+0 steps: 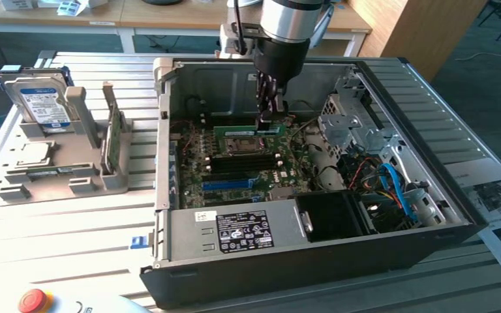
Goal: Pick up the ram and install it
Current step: 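Insert the ram into the slot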
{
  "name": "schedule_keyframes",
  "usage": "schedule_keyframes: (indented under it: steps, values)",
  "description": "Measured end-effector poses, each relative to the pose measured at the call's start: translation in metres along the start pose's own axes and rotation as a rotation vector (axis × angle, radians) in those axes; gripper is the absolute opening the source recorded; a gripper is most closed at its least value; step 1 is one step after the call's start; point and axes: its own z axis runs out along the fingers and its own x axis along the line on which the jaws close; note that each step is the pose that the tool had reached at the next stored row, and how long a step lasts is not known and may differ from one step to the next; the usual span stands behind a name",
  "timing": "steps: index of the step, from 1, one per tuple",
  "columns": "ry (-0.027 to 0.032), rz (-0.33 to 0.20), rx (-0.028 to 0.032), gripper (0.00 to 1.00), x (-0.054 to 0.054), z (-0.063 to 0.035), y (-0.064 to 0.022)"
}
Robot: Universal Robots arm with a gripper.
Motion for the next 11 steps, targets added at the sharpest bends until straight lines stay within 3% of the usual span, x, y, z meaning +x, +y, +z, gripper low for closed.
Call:
schedule_keyframes:
  steps: [11]
  values:
    - [0.0004,-0.014,0.0005,0.12,0.0000,0.0001,0.0000]
